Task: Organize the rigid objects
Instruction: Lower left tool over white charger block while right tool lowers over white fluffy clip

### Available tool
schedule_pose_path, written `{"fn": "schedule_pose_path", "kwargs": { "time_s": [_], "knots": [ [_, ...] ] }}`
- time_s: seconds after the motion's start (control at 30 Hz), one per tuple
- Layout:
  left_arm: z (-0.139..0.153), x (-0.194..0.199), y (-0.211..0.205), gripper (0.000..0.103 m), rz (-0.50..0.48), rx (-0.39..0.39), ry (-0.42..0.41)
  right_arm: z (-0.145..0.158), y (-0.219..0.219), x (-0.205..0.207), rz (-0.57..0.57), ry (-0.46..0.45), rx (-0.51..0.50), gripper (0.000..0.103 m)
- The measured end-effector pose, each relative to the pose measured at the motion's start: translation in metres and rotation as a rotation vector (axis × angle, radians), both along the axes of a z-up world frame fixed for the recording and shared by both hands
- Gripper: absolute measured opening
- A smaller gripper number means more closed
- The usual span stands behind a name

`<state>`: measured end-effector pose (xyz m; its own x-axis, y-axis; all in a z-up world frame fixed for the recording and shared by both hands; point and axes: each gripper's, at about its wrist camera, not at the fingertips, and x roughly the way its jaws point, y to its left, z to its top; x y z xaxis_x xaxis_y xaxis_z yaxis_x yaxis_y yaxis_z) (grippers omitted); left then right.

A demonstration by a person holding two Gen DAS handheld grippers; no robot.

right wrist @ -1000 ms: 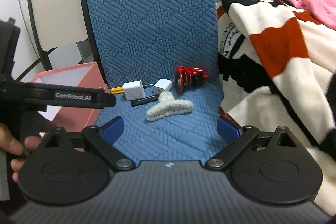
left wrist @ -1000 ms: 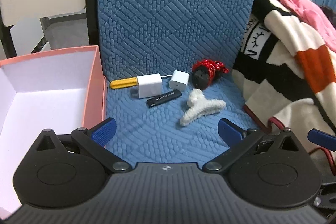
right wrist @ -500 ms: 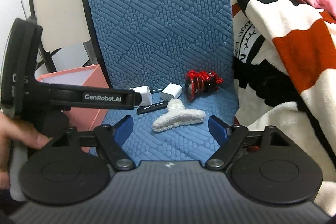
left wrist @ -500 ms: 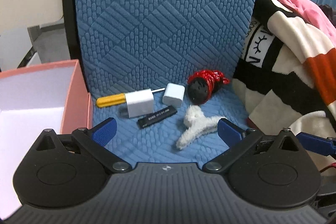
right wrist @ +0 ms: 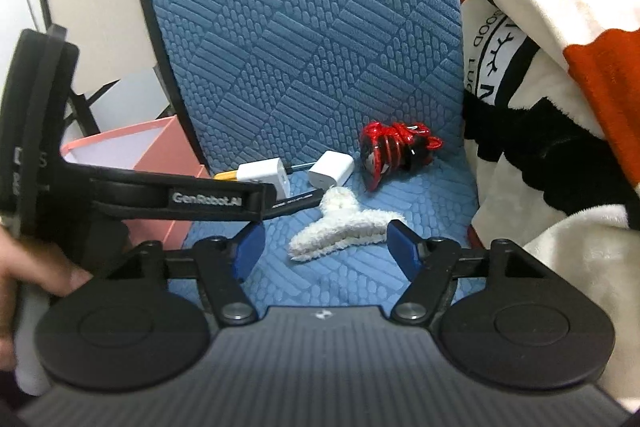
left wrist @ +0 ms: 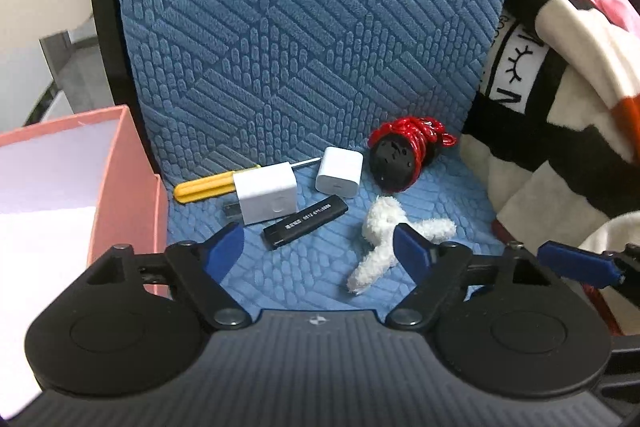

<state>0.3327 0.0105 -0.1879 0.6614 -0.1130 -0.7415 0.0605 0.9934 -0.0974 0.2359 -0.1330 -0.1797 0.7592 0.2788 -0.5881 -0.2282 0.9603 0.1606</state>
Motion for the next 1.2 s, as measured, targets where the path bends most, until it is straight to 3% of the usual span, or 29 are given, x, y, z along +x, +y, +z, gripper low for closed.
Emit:
{"fn": "schedule_pose_path", "kwargs": {
  "time_s": [0.2, 0.37, 0.6, 0.87, 0.93, 1.2],
  "knots": [
    [0.001, 0.021, 0.006, 0.076, 0.012, -0.009, 0.014, -0.004, -0.002, 0.02, 0.0, 0.005, -0.011, 0.068],
    [-0.004, 0.041, 0.014, 0.064, 0.022, -0.052, 0.043, -0.009, 0.001, 0.039, 0.018, 0.023, -0.019, 0.066],
    [-0.008, 0.061, 0.026, 0.063, 0.052, -0.054, 0.059, -0.021, 0.009, 0.067, 0.036, 0.067, -0.028, 0.062],
    [-0.026, 0.083, 0.04, 0.064, 0.081, -0.057, 0.116, -0.037, 0.025, 0.103, 0.078, 0.124, -0.126, 0.062],
    [-0.029, 0.087, 0.041, 0.065, 0.091, -0.054, 0.126, -0.042, 0.026, 0.111, 0.084, 0.147, -0.135, 0.054],
    [-0.04, 0.099, 0.053, 0.065, 0.125, -0.091, 0.162, -0.061, 0.031, 0.127, 0.111, 0.216, -0.176, 0.05]
  ]
}}
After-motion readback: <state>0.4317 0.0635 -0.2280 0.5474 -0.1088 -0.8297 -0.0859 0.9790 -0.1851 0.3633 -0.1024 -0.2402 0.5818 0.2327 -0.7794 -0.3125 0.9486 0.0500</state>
